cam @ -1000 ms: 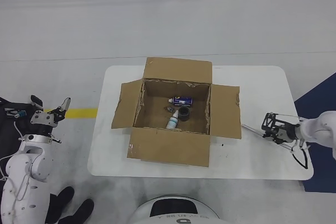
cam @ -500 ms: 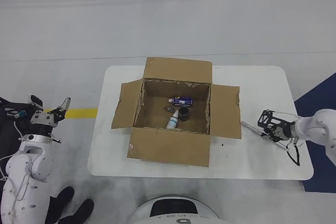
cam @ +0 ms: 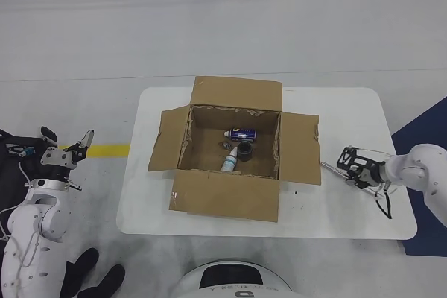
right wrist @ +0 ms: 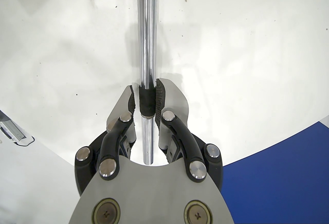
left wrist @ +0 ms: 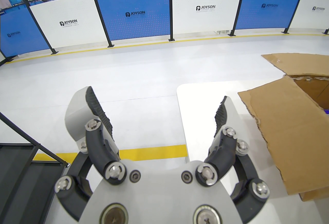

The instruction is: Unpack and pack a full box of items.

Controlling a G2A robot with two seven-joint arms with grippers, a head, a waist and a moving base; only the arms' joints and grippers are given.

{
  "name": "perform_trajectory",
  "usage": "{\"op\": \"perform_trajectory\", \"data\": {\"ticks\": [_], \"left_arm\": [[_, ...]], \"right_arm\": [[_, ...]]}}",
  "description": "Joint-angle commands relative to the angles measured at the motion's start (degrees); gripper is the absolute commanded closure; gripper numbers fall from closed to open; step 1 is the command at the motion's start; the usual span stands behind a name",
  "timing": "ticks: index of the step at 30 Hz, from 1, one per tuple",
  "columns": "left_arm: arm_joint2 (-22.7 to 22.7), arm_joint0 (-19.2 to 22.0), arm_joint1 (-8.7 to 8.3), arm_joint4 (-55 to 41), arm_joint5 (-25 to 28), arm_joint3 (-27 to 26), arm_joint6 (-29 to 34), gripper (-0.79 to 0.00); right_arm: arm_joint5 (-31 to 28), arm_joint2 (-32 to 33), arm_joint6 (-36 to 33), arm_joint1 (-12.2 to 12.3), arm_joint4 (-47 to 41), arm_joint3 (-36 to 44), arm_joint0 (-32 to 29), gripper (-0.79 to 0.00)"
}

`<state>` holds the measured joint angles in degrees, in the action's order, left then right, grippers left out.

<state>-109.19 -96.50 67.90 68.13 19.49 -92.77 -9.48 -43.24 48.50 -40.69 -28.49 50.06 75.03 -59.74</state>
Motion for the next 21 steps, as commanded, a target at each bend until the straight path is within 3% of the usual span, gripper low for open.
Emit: {"op": "perform_trajectory", "data": {"ticks": [1,4,13,21], "left_arm": [[0.0,0.0,0.0,0.0,0.0,0.0,0.0,-0.785],[0.0,0.0,0.0,0.0,0.0,0.0,0.0,-0.785],[0.0,0.0,0.0,0.0,0.0,0.0,0.0,-0.785],[0.0,0.0,0.0,0.0,0.0,0.0,0.0,-0.785]], "right_arm": [[0.12,-0.08,-0.08,-0.2,0.02,-0.24,0.04,-0.132],[0.5,0.13,0.08,-0.4,0.0,-0.85,0.01,0.0],[2.42,2.59,1.68,0.03,-0.25,-1.25,-1.59,0.0],[-1.81,9.66,6.97,2.62,-7.1,-1.93,-5.75,0.0]]}}
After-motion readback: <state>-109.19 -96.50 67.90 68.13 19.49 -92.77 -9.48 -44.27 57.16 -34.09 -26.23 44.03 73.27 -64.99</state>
